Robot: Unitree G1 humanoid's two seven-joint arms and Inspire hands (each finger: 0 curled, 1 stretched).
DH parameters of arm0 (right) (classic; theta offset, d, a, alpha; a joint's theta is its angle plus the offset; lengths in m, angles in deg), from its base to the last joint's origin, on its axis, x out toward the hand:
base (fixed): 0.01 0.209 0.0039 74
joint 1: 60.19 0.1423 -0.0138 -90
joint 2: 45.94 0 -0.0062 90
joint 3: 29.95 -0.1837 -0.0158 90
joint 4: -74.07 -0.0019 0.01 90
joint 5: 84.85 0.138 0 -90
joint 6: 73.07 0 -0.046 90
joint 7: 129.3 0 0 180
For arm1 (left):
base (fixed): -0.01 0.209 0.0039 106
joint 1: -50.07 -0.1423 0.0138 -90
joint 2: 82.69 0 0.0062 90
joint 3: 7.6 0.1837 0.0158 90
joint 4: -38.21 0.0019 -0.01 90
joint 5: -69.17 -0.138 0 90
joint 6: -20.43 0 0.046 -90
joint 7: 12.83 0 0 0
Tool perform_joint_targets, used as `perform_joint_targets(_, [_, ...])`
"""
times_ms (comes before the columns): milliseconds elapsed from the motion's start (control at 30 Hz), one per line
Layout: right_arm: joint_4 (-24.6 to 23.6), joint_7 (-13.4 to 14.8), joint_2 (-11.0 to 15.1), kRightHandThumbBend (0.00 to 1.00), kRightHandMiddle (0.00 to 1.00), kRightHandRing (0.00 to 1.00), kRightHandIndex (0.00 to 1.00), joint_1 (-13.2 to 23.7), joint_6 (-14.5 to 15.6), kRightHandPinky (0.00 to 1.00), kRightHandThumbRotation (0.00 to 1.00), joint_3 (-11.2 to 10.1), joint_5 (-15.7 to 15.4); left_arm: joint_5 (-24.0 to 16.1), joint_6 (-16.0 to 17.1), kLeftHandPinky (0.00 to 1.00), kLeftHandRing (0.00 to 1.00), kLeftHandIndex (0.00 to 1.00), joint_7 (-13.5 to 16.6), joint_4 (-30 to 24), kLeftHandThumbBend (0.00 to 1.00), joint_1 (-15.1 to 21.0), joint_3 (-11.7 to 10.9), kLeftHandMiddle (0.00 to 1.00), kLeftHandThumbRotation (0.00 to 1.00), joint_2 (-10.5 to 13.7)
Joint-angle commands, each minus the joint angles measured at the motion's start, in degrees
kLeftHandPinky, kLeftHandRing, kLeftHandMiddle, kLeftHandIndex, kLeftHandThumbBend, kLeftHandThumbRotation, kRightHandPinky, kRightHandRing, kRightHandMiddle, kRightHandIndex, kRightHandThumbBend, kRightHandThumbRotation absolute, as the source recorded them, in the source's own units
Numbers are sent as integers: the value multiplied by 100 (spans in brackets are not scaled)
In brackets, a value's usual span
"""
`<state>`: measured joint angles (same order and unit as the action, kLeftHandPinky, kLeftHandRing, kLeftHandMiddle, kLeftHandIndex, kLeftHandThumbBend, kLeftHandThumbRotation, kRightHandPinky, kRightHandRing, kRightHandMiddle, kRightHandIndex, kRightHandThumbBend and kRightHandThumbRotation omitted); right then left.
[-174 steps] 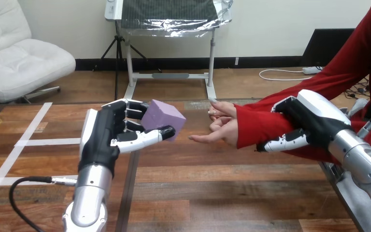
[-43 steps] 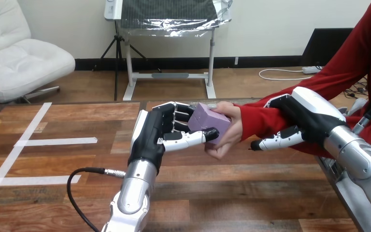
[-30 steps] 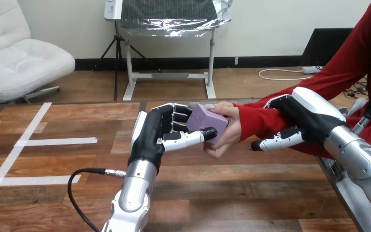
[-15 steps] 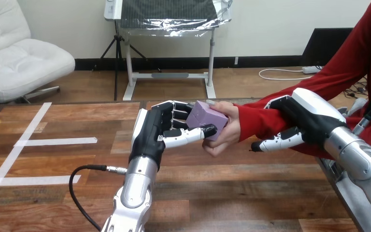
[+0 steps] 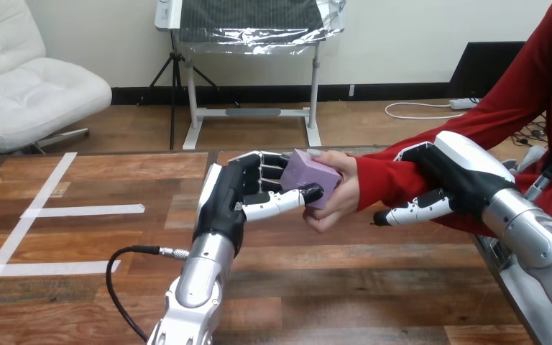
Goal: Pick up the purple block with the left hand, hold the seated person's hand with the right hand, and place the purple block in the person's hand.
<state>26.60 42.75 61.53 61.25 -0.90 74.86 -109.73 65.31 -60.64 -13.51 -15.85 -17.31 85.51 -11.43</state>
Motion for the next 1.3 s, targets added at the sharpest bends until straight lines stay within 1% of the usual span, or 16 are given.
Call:
perform_joint_targets(0, [-457,-139,-122,84,59,54,60,150,-31,48,34,-26,52,-11,-108,57,72,76,-245,-237,63,306,83,74,28,119])
perform_joint_targets(67, [-457,-169,-108,86,60,55,60,152,-53,49,37,-16,44,9,-131,60,75,80,-316,-299,64,279,80,78,37,137])
perform_joint_targets(200, [-538,-406,-56,89,62,57,63,166,121,52,43,30,2,106,-190,67,80,86,-491,-524,66,172,47,83,50,163])
perform_joint_targets(233, [-551,-446,-45,92,64,59,65,169,150,53,48,41,-15,117,-211,72,82,89,-520,-581,67,146,42,86,57,168])
perform_joint_targets(367, [-593,-580,-21,96,67,62,68,176,237,56,54,56,-59,118,-244,79,86,91,-589,-747,70,70,38,89,67,197])
perform_joint_targets(467, [-597,-638,-26,98,69,65,70,172,278,58,60,37,-66,155,-207,83,87,92,-632,-832,73,21,21,90,73,206])
perform_joint_targets(500, [-597,-651,-23,99,70,66,71,170,289,58,63,39,-79,183,-206,86,88,93,-658,-875,75,0,9,91,77,209])
perform_joint_targets(600, [-603,-677,-15,99,71,68,73,167,315,58,67,46,-108,273,-202,89,89,93,-729,-972,77,-46,-21,91,80,210])
perform_joint_targets(767, [-596,-731,-10,100,71,68,76,161,323,54,73,38,-107,428,-175,96,90,93,-855,-1109,79,-116,-76,92,86,204])
perform_joint_targets(900, [-618,-755,-3,100,72,69,77,134,316,53,76,30,-107,481,-153,98,91,93,-883,-1227,81,-176,-76,92,89,224])
perform_joint_targets(1100, [-677,-756,7,100,76,72,79,95,304,56,79,28,-123,432,-143,100,92,94,-923,-1396,86,-261,-35,93,94,306])
perform_joint_targets(1267, [-753,-782,13,100,76,73,79,66,365,56,79,29,-138,377,-126,100,93,96,-923,-1479,92,-319,-15,94,96,350])
